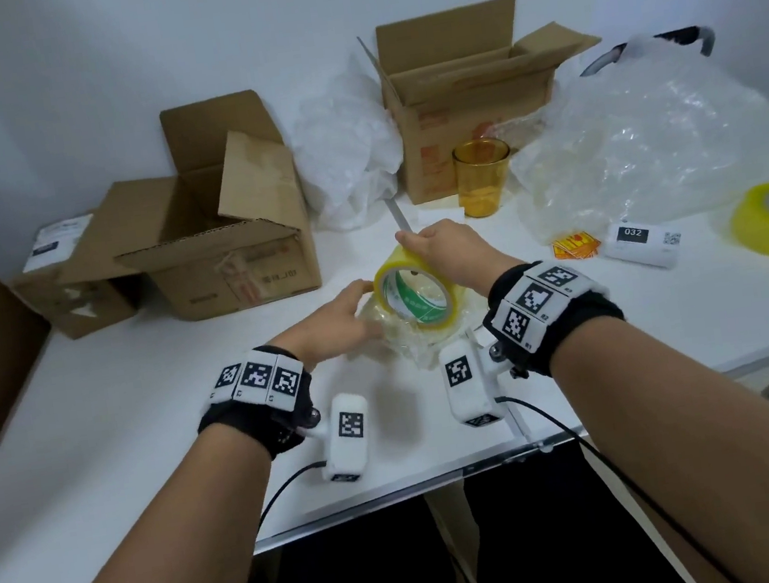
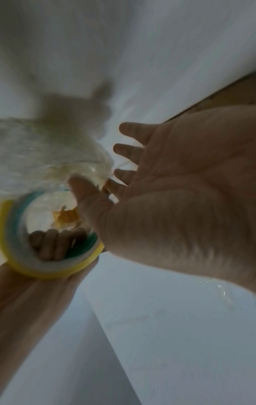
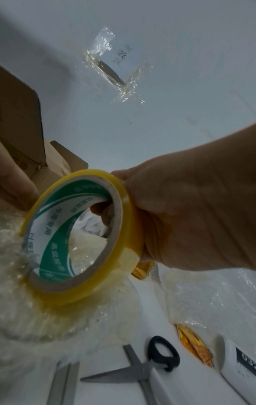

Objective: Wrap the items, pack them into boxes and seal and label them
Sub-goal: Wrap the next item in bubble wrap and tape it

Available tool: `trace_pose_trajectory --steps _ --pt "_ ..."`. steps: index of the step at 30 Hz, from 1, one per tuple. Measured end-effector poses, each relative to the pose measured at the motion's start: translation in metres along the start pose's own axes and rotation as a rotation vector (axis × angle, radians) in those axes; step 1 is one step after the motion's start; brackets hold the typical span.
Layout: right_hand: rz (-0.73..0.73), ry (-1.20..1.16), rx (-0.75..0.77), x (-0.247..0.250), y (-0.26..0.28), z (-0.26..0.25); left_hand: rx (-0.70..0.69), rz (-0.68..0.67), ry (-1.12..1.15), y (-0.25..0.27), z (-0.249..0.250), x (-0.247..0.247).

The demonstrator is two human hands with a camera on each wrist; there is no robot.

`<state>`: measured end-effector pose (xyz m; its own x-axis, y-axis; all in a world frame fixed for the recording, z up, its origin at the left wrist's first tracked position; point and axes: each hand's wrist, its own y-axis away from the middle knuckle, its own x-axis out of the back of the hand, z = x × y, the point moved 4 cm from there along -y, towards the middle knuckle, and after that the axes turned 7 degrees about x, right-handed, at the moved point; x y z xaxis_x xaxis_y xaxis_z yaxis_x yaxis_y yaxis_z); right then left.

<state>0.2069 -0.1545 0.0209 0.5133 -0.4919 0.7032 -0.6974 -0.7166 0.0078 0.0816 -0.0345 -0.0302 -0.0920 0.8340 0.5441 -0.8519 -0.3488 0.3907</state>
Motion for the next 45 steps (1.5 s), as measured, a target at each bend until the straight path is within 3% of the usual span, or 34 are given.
trace_pose_trajectory --steps 2,5,13,17,21,26,32,45 --pt "0.043 -0.069 -0.001 -0.001 0.001 0.000 -0.096 -0.009 -0.044 0.006 0.002 -0.016" --pt "0.092 -0.170 -0.016 -0.002 0.004 0.002 -0.156 0.089 -0.226 0.001 -0.006 -0.036" --pt "0.080 -0.258 -0.049 -0.002 0.006 0.001 -0.205 0.246 -0.188 0.000 -0.005 -0.043" --pt "0.013 -0.311 -0.036 -0.008 0.004 -0.002 -0.226 0.188 -0.175 -0.005 -0.012 -0.020" --pt "-0.025 -0.381 0.029 -0.022 -0.002 -0.016 -0.294 0.120 0.004 -0.008 -0.010 -0.001" --pt "-0.028 -0.377 0.024 -0.023 -0.012 -0.023 -0.140 0.166 0.016 -0.025 -0.024 -0.001" --pt "-0.076 -0.620 -0.010 -0.028 0.001 -0.001 -0.127 0.193 -0.035 -0.032 -0.027 0.000" --pt "-0.054 -0.552 -0.054 -0.010 0.025 -0.011 -0.120 0.118 -0.213 -0.027 -0.014 0.009"
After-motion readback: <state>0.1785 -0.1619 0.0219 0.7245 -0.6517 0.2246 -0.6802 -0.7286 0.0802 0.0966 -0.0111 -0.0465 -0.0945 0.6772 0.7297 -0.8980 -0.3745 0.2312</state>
